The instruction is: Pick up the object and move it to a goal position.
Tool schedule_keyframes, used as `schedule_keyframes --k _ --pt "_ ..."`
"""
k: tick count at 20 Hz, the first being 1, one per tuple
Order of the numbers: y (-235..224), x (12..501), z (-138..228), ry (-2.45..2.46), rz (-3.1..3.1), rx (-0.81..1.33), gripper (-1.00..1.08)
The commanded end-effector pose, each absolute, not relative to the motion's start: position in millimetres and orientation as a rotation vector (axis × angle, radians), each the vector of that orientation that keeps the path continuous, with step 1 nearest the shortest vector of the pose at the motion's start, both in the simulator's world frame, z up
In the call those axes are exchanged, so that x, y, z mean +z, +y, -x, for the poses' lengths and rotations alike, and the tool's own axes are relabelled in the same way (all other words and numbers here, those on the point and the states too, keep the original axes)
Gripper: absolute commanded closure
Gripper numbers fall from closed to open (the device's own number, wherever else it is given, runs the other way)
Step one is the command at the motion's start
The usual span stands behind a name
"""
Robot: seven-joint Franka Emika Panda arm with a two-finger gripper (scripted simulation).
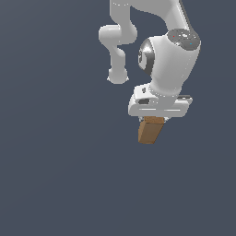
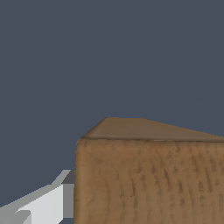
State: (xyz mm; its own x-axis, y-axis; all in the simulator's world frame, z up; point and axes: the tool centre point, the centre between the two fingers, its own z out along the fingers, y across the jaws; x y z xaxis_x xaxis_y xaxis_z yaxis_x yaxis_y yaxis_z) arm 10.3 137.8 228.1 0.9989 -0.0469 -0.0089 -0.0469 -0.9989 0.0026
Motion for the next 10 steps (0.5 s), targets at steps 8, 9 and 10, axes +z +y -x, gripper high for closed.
schedule_keyframes --k 8,9,10 --pt "191 262 -25 -0.077 -3.14 0.0 1.08" --pt "193 263 -25 -0.077 -3.14 0.0 1.08" --pt "195 264 -26 -0.077 -3.14 0.0 1.08"
